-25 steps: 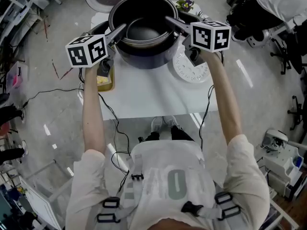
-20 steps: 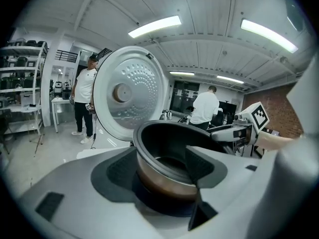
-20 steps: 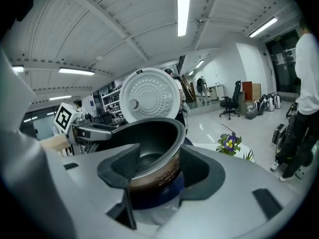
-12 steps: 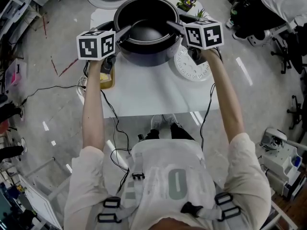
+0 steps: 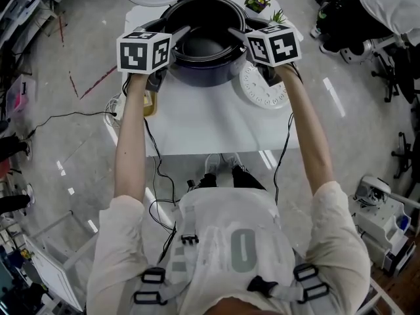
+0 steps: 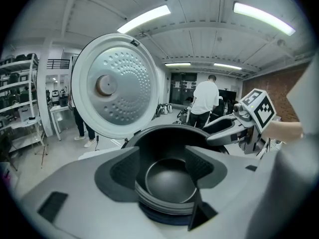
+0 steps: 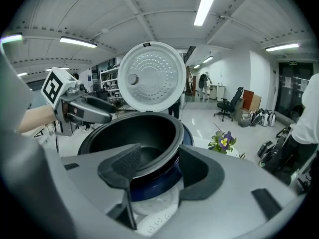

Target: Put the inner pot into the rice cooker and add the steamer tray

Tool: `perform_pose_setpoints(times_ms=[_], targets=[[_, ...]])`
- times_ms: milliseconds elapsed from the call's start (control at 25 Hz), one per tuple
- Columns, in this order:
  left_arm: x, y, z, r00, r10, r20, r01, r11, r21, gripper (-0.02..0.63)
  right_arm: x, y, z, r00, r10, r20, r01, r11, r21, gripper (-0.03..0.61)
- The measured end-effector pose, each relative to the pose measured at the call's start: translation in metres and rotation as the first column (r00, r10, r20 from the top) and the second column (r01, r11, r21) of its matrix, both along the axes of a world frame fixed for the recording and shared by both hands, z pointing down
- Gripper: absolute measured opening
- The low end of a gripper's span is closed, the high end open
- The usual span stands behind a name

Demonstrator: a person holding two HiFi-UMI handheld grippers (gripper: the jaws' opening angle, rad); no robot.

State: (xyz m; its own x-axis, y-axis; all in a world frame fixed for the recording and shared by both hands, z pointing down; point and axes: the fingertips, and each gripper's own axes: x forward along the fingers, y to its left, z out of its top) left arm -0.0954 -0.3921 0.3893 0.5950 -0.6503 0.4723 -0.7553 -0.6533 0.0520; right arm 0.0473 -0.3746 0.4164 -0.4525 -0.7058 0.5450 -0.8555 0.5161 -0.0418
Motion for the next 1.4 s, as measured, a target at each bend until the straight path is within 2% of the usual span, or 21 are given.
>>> perform_pose_setpoints(times_ms=[640, 880, 1040, 1160, 1320, 1400], targets=[[-0.006, 0.011, 0.016, 1.000, -0.018, -0.006, 0.018, 1.000, -0.022, 0.291, 0.006, 0.003, 0.007, 0.999, 0.048, 0.006, -0.048, 0.999, 0.000, 0.227], [-0.003, 0.017, -0.005, 0.999, -0.011, -0.033, 0.012, 1.000, 0.014, 0.293, 0.007, 0.001, -0.012, 0.999, 0.043, 0.005, -0.043, 0.998, 0.036, 0.232], [0.006, 0.024, -0.048, 0.995, -0.018, -0.103, 0.028, 0.995, 0.099, 0.291, 0.012, 0.016, -0.050, 0.999, 0.034, 0.037, -0.038, 0.992, 0.117, 0.232], [0.013, 0.042, -0.088, 0.985, -0.012, -0.171, 0.045, 0.980, 0.193, 0.291, 0.014, 0.039, -0.087, 0.999, 0.031, 0.033, -0.038, 0.977, 0.211, 0.232], [0.031, 0.087, -0.128, 0.977, 0.019, -0.214, 0.058, 0.936, 0.347, 0.291, 0.023, 0.085, -0.130, 0.995, 0.061, 0.075, -0.083, 0.939, 0.335, 0.232], [0.038, 0.113, -0.136, 0.969, 0.038, -0.244, 0.064, 0.917, 0.394, 0.291, 0.024, 0.114, -0.143, 0.992, 0.073, 0.102, -0.107, 0.915, 0.388, 0.233]])
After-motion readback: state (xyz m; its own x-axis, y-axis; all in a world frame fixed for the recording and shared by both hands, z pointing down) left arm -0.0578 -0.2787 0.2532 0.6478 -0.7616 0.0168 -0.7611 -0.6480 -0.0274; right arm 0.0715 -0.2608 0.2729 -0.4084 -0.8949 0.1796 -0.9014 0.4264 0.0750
